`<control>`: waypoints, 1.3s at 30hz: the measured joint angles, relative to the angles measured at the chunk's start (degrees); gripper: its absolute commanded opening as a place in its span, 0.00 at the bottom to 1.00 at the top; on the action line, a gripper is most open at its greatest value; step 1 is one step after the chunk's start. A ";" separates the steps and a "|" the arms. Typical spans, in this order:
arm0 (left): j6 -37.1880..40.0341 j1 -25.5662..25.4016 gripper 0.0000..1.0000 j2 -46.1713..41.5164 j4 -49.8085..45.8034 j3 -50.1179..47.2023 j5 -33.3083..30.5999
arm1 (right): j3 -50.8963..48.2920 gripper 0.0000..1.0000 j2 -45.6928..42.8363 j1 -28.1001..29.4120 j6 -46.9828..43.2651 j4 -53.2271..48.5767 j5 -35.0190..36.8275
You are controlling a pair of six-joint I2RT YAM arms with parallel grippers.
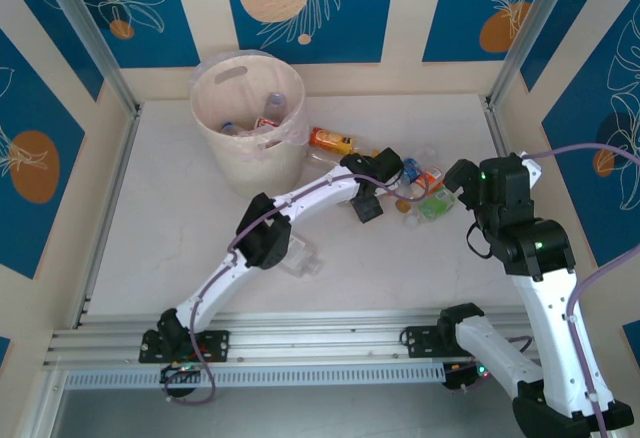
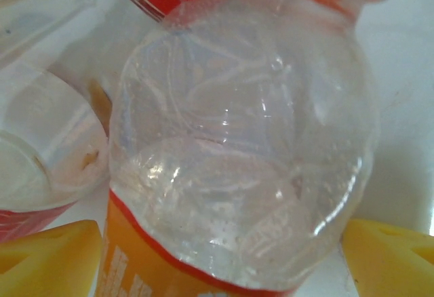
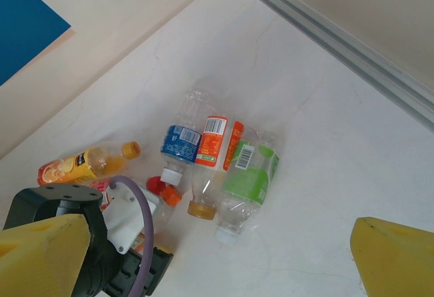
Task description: Put the plastic bottles in the bin
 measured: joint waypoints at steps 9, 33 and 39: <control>-0.61 0.00 0.69 0.00 -1.18 -0.63 1.70 | -0.50 0.99 0.02 0.00 0.39 0.33 0.02; -2.91 -0.09 0.79 -14.21 2.40 -7.69 -0.31 | -0.81 0.99 -0.48 0.00 0.46 0.55 0.24; -1.64 -0.09 0.81 -11.08 1.75 -6.38 0.35 | -0.81 0.99 -1.36 0.00 0.72 0.52 0.90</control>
